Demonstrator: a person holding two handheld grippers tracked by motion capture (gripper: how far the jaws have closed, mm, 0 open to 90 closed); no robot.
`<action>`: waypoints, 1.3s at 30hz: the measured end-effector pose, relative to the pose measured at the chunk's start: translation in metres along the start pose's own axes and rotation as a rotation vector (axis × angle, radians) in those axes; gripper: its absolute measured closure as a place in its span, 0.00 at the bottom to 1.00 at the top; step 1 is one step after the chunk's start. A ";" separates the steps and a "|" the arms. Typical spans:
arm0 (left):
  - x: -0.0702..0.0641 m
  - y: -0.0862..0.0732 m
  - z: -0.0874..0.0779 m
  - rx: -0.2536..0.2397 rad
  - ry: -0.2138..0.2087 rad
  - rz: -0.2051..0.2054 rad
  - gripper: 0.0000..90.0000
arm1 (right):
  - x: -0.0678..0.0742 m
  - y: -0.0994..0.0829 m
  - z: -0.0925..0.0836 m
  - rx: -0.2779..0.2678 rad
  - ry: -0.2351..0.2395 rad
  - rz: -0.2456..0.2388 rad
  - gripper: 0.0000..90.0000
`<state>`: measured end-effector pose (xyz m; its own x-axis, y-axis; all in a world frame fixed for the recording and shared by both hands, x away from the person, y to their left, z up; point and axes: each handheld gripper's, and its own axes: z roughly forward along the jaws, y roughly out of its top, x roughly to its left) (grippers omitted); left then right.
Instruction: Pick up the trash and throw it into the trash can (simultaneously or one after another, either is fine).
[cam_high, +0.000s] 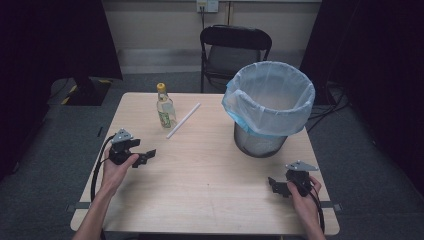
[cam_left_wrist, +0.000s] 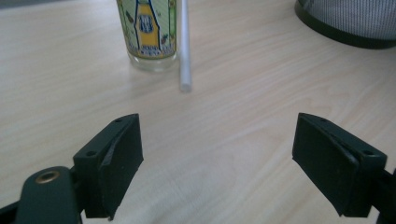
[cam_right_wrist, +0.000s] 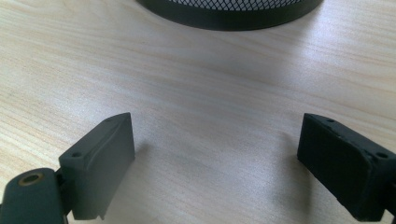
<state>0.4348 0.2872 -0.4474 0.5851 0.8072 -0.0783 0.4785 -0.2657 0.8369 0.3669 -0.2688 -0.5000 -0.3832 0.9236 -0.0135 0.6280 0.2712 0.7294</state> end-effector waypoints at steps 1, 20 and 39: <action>0.000 0.000 0.000 0.000 0.000 0.000 0.18 | 0.000 0.000 0.000 0.000 0.000 0.000 0.11; 0.027 0.049 0.034 -0.012 0.023 0.011 0.18 | 0.000 0.000 0.000 0.000 0.000 -0.001 0.11; 0.044 0.089 0.100 0.035 0.039 0.000 0.19 | 0.000 0.000 0.000 0.000 0.000 -0.001 0.11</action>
<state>0.5689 0.2464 -0.4307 0.5596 0.8268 -0.0565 0.5018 -0.2837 0.8172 0.3669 -0.2688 -0.5000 -0.3836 0.9234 -0.0137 0.6276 0.2716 0.7296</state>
